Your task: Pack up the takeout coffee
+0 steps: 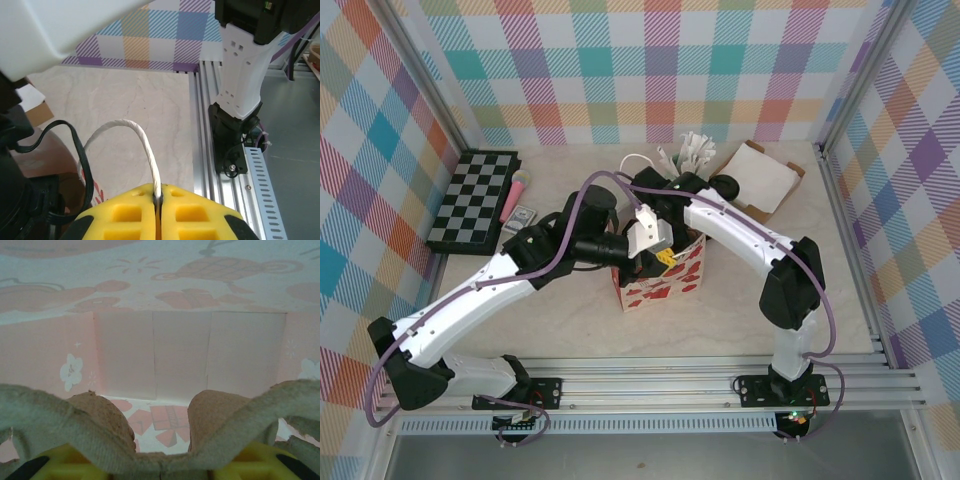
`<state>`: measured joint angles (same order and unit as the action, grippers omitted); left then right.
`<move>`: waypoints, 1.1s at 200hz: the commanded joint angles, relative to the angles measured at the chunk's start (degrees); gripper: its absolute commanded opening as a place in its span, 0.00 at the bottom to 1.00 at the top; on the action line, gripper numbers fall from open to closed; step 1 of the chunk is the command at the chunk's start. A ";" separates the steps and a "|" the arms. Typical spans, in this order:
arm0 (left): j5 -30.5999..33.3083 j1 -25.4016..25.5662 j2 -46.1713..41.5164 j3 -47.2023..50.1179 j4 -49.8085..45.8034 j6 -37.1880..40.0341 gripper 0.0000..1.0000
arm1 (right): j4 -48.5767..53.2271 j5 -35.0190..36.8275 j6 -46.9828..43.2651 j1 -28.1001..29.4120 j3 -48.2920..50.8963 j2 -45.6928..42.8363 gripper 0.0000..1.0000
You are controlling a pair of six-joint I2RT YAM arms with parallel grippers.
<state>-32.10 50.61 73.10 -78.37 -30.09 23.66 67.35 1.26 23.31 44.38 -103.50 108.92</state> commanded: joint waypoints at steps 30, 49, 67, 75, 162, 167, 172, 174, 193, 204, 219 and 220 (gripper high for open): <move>-0.61 0.86 -0.63 -1.71 0.18 0.65 0.12 | -0.56 -0.72 -0.41 0.45 2.44 0.94 0.38; 3.29 0.81 -1.18 -0.93 1.42 -0.08 0.16 | -1.16 -0.90 -0.85 0.47 3.71 0.42 0.38; 7.62 0.81 -2.12 0.32 4.32 -1.95 0.28 | -1.12 -0.80 -1.23 0.44 4.16 0.13 0.38; 9.37 0.74 -2.79 0.95 5.59 -3.01 0.29 | -1.20 -0.73 -1.40 0.45 4.25 -0.02 0.38; 25.70 -15.76 -19.80 20.06 35.05 -26.42 1.00 | -4.32 -1.17 -2.80 0.62 5.83 -2.26 0.38; 28.58 -16.57 -19.43 19.41 33.93 -28.75 1.00 | -4.47 -1.11 -2.69 0.71 5.98 -2.31 0.38; 30.64 -17.61 -18.85 18.56 32.57 -30.76 1.00 | -4.59 -1.16 -2.57 0.79 6.03 -2.42 0.38; 31.18 -17.93 -18.51 18.22 31.80 -31.43 1.00 | -4.75 -1.17 -2.53 0.73 6.14 -2.54 0.38; 35.05 -22.10 -14.28 13.78 25.26 -40.24 1.00 | -5.21 -1.08 -2.39 0.80 6.56 -2.87 0.38; 38.06 -24.57 -10.63 9.17 18.12 -46.96 1.00 | -5.20 -0.84 -2.37 0.80 6.53 -2.82 0.37; 35.53 -27.95 -5.55 3.57 9.61 -52.28 0.97 | -5.15 -0.29 -2.00 0.85 6.62 -2.72 0.35; 35.17 -28.12 -5.27 3.31 9.48 -52.43 0.97 | -5.18 -0.29 -2.02 0.82 6.63 -2.78 0.34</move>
<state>-0.14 27.05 61.82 -67.44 -8.71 -14.26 62.59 0.89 21.58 44.73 -97.38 108.18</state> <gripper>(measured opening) 0.985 0.364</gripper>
